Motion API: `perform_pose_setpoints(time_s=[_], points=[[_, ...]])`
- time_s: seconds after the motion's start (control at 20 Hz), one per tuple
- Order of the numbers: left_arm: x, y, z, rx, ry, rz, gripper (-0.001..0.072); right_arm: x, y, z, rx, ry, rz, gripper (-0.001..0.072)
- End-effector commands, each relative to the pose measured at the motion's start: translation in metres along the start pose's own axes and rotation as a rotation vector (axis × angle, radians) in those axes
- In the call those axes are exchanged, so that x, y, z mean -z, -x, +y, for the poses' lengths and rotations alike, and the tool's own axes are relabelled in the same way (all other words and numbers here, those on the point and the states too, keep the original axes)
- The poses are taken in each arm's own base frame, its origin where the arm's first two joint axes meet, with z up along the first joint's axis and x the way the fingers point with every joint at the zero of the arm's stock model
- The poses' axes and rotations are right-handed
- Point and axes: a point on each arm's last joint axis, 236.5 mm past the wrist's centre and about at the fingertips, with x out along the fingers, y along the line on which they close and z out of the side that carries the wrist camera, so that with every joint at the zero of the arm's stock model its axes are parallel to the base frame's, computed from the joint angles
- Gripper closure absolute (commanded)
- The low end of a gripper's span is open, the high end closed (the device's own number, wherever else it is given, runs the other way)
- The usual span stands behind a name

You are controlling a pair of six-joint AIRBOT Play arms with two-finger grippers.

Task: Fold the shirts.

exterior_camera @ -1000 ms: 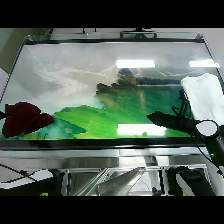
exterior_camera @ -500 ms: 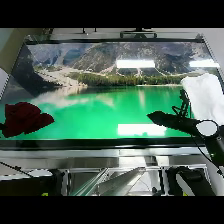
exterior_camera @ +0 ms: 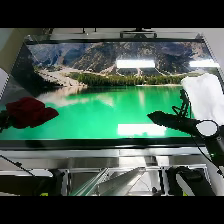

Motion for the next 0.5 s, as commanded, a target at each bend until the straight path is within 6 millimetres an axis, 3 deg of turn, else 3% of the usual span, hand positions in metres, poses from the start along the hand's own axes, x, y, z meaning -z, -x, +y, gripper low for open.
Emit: perform_pose_setpoints(time_s=[0.0, 0.1, 0.2, 0.35, 0.45], points=[[-0.011, -0.009, -0.098, 0.266, -0.069, -0.018, 0.0705, 0.006, 0.0, 0.001, -0.004, -0.001, 0.024, 0.069], [-0.007, -0.002, -0.187, 0.438, -0.208, -0.012, 0.0705, 0.016, 0.0, 0.003, -0.012, -0.002, 0.066, 0.069], [0.019, 0.005, -0.28, 0.557, -0.376, 0.026, 0.0703, 0.026, 0.001, 0.004, -0.018, -0.002, 0.112, 0.069], [0.095, 0.018, -0.411, 0.731, -0.634, 0.108, 0.0684, 0.03, 0.002, 0.005, -0.02, -0.001, 0.129, 0.069], [0.164, 0.029, -0.479, 0.823, -0.814, 0.182, 0.0685, 0.03, 0.002, 0.004, -0.021, 0.067, 0.129, 0.0689]])
